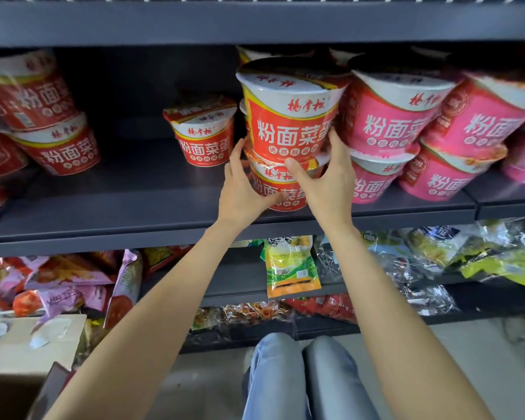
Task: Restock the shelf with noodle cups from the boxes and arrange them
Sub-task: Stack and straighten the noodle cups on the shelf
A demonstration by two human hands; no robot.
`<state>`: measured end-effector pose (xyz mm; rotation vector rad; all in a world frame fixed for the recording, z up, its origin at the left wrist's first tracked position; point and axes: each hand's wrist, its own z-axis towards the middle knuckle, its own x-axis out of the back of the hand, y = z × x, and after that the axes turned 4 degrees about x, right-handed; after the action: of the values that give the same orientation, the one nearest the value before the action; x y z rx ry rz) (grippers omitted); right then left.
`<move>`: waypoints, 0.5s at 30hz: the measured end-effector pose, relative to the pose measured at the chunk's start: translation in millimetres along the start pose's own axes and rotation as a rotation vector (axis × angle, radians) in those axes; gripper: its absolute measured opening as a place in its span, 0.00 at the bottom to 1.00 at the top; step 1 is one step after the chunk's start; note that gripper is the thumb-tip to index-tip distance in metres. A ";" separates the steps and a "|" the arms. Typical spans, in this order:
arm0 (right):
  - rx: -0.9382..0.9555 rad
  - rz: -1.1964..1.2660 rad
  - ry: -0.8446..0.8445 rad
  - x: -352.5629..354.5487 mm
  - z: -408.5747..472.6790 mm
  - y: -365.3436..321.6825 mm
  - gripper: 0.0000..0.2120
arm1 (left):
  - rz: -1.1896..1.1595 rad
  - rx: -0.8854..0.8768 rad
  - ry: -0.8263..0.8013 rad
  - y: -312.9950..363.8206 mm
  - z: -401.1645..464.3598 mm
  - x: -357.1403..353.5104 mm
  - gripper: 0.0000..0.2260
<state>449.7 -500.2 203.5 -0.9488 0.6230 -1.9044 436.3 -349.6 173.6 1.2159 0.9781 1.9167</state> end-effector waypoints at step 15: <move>0.009 0.063 -0.111 4.0 12.1 7.1 0.36 | -0.071 -0.036 -0.015 14.2 6.8 9.1 0.48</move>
<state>461.8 -507.7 206.8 -1.0098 0.5721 -1.7846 437.5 -347.6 191.7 1.1576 0.9621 1.8598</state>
